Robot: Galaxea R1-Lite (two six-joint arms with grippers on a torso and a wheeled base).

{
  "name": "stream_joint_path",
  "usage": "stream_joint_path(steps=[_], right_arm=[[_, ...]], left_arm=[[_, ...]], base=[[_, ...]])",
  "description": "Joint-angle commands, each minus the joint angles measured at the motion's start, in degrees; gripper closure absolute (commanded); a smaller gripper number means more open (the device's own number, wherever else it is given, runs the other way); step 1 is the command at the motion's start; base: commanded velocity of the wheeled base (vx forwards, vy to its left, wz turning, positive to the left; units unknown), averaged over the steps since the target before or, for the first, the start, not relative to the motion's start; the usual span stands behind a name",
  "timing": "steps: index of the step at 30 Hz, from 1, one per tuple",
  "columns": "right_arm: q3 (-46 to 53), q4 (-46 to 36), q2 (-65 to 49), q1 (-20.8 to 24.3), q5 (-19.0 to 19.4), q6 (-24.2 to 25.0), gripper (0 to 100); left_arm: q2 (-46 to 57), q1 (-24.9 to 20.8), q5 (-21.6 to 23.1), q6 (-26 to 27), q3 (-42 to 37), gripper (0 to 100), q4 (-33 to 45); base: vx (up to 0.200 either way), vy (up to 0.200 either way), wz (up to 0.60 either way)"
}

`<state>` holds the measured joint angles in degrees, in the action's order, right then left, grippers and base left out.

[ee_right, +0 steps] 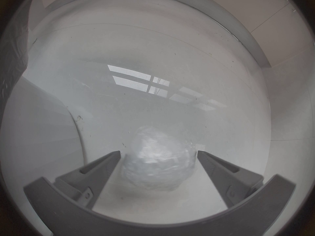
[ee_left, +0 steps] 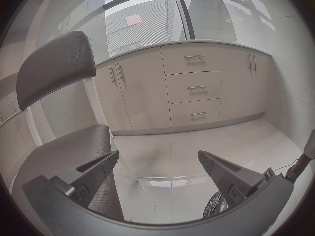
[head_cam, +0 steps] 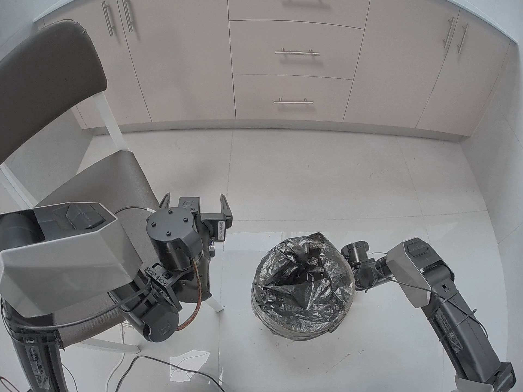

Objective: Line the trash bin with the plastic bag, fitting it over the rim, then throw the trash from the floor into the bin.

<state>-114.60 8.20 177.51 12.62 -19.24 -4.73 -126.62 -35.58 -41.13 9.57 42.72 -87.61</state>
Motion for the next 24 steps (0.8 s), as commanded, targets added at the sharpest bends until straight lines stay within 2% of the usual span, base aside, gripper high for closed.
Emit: stream_joint_path(steps=[1, 13, 17, 24], right_arm=[[0.01, -0.03, 0.11, -0.4, -0.01, -0.02, 100], [0.01, -0.12, 0.11, -0.49, -0.54, 0.25, 100], [0.01, -1.52, -0.67, -0.58, -1.94, -0.1, 100], [0.01, -11.28, -9.37, -2.07, -4.14, -0.28, 100]], left_arm=[[-0.2, -0.01, 0.0, 0.01, 0.0, 0, -0.01], [-0.03, -0.01, 0.0, 0.01, 0.0, 0, -0.01], [0.24, -0.01, 0.0, 0.01, 0.0, 0, -0.01], [1.38, -0.01, 0.0, -0.08, -0.18, 0, -0.01]], base=[[0.0, 0.0, 0.0], [0.0, 0.0, 0.0], [0.0, 0.0, 0.0], [0.0, 0.0, 0.0]])
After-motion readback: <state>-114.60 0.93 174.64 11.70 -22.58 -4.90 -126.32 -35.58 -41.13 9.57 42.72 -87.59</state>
